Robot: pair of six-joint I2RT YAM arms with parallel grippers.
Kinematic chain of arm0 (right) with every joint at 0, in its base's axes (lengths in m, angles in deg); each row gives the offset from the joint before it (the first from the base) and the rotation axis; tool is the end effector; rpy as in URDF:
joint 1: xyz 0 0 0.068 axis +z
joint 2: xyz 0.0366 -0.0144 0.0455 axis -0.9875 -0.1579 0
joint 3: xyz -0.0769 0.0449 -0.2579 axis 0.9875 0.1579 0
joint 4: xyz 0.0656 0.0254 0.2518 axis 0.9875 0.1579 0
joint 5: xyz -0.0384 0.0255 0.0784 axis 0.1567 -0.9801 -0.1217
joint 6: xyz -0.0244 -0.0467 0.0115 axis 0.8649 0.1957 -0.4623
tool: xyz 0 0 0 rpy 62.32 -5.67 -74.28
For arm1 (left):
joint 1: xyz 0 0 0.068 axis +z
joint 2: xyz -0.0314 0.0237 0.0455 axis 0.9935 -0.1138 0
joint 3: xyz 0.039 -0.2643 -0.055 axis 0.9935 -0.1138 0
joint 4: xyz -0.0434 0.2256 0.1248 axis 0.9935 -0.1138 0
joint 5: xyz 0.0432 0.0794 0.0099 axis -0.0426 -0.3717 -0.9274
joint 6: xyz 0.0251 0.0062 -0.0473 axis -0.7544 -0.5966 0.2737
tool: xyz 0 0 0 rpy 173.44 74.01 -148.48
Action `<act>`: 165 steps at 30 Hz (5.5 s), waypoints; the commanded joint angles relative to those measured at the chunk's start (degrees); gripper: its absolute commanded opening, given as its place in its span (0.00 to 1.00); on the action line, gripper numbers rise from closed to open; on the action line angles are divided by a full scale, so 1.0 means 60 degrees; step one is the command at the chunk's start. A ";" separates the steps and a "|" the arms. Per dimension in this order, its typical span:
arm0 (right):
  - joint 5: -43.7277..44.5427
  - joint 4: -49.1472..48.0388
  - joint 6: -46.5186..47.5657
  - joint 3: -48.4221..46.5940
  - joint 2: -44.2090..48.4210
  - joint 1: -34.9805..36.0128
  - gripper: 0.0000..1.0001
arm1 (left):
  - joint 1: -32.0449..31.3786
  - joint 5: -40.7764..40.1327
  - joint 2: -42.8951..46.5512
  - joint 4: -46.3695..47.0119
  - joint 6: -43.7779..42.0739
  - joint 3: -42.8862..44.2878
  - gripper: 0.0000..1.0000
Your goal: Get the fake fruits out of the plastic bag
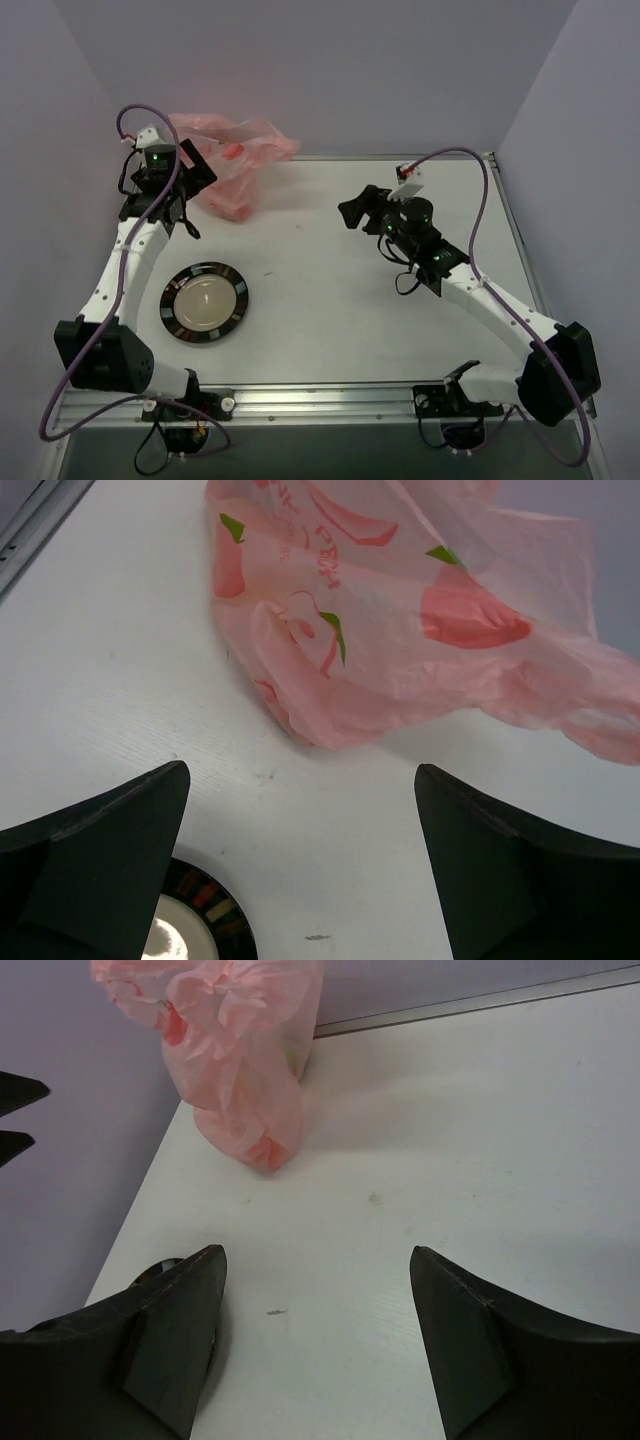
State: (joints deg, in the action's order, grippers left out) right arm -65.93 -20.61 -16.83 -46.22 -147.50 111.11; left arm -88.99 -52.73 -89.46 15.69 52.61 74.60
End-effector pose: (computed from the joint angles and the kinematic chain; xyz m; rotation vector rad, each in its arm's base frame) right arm 0.2481 0.1469 0.3310 -0.0408 1.5992 0.8934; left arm 0.3073 -0.0237 0.3962 -0.6102 1.8485 -0.3097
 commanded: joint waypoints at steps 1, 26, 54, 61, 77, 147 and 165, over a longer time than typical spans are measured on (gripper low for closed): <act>0.0174 -0.0228 0.0307 -0.0863 -0.0706 0.0284 0.70 | 0.0509 0.0541 -0.0819 0.0501 0.0405 0.0517 0.94; 0.1652 -0.1210 -0.0864 -1.0012 -0.9960 0.2116 1.00 | 0.1960 0.2871 -0.6019 0.2115 -0.1146 0.5464 0.94; -0.2606 -0.2954 0.1363 -0.6406 -0.8913 0.1165 0.00 | 0.2341 0.2886 -0.2303 0.3357 0.1472 -0.0688 0.02; -0.2317 -0.3639 0.0837 -0.2567 -0.7068 0.1294 0.00 | 0.2150 0.2653 0.0582 0.4003 0.2236 -0.5084 0.02; -0.0881 -0.3217 0.1567 -0.0821 -0.5806 0.1735 0.00 | -0.0612 0.1834 0.4758 -0.0022 0.0466 -0.4640 0.63; 0.0789 0.1911 0.2373 -0.3163 -0.1557 0.2392 0.24 | 0.0158 0.1597 -0.1919 -0.0509 -0.1366 0.1806 0.02; 0.0308 -0.0416 0.2829 -0.5013 -0.7855 0.3683 0.00 | 0.1211 0.2095 -0.4025 -0.0026 -0.1497 0.2832 0.02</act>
State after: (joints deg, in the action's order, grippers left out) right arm -61.69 -17.16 1.90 -78.35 -194.03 132.95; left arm -83.89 -40.97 -110.90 13.07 44.08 87.67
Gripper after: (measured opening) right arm 0.001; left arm 0.028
